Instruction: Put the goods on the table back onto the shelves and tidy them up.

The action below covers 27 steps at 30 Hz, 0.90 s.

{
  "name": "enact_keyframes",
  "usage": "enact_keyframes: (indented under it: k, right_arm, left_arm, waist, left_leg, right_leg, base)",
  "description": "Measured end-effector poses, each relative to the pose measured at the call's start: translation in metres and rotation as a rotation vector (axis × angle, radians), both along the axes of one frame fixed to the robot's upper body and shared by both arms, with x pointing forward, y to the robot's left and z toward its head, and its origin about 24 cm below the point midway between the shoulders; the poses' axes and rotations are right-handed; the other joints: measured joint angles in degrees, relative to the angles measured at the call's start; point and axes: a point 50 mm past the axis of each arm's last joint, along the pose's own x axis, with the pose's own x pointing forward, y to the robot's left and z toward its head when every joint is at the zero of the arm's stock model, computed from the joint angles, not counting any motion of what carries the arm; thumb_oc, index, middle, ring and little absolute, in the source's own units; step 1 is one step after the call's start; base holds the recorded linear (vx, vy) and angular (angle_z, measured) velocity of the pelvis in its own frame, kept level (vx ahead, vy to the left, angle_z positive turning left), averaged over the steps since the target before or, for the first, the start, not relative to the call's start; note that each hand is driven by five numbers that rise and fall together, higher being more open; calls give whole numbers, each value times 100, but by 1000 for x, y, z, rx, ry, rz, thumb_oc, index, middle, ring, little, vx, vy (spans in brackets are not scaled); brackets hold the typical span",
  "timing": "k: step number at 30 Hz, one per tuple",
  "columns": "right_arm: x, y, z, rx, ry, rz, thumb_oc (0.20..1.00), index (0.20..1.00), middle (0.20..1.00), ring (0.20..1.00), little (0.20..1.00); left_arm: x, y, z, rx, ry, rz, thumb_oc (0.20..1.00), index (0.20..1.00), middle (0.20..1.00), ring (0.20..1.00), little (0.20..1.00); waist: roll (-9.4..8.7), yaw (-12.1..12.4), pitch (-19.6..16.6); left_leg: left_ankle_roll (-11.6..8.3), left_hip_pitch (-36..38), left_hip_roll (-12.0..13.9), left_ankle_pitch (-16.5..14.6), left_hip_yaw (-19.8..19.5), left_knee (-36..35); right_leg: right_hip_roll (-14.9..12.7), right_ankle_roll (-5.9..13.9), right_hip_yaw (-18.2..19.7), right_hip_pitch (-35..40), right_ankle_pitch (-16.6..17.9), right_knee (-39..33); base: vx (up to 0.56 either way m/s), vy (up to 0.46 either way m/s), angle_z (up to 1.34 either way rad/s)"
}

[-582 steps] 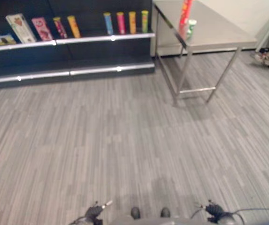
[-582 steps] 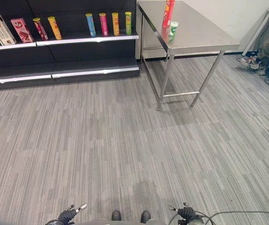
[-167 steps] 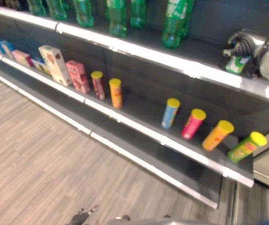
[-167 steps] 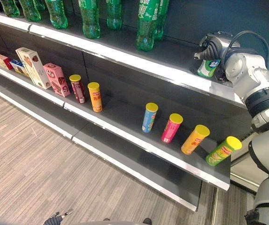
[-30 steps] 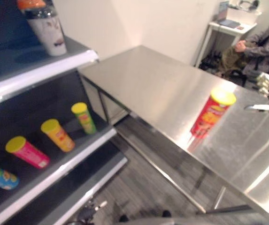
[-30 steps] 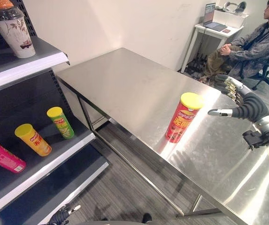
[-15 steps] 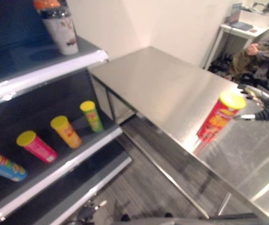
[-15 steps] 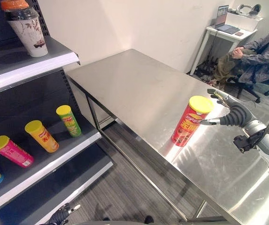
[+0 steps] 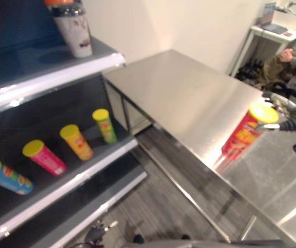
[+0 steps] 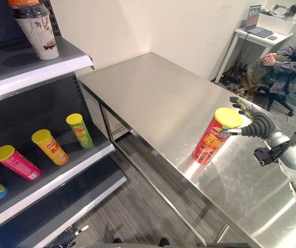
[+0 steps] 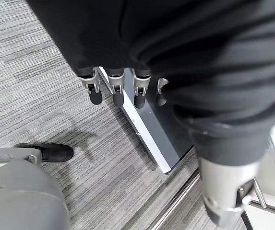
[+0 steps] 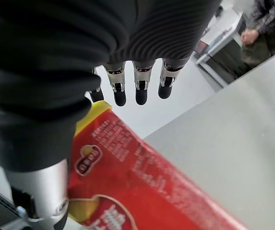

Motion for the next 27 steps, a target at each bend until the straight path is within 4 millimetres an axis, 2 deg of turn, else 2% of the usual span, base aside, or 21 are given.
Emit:
enact_keyframes:
  k: [9,14,15,16,22,27]
  right_arm:
    - [3,8,-3,64,42,70,1000,1000,1000,1000,1000]
    - [3,10,-2,20,83,105,1000,1000,1000,1000,1000]
    - [3,10,-3,3,96,109,815,815,815,815,815]
    - [3,9,1,-20,102,111,200,200,200,200,200]
    - [6,7,11,-83,117,114,200,200,200,200,200]
    - [6,7,11,-86,121,111,200,200,200,200,200]
  left_arm:
    - [0,0,0,-2,-1,-3,1000,1000,1000,1000,1000]
    - [2,-1,0,-7,-2,-14,1000,1000,1000,1000,1000]
    - [3,-1,0,-10,-4,-19,1000,1000,1000,1000,1000]
    - [4,-2,0,-11,-5,-29,1000,1000,1000,1000,1000]
    - [7,-5,0,-15,-8,-47,1000,1000,1000,1000,1000]
    - [7,-5,0,-14,-7,-46,1000,1000,1000,1000,1000]
  waist:
    - [-112,2,95]
    - [-113,1,99]
    - [-111,-2,100]
    - [-111,-1,104]
    - [-118,-16,108]
    - [-111,-19,131]
  left_leg:
    - [0,-8,-21,-1,-6,0]
    - [24,-12,-24,14,-13,1]
    - [23,-12,-24,13,-12,1]
    - [22,-10,-24,12,-11,1]
    - [13,-3,-22,7,-5,1]
    - [13,-4,-24,6,-5,1]
  right_leg:
    - [-26,9,-20,1,-3,0]
    - [-29,26,-38,1,-16,1]
    - [-30,26,-38,1,-16,1]
    - [-30,27,-39,1,-16,1]
    - [-28,27,-29,6,-17,1]
    - [-30,29,-30,5,-19,0]
  base:
    - [0,0,0]
    - [0,0,0]
    - [0,0,0]
    - [0,0,0]
    - [0,0,0]
    - [0,0,0]
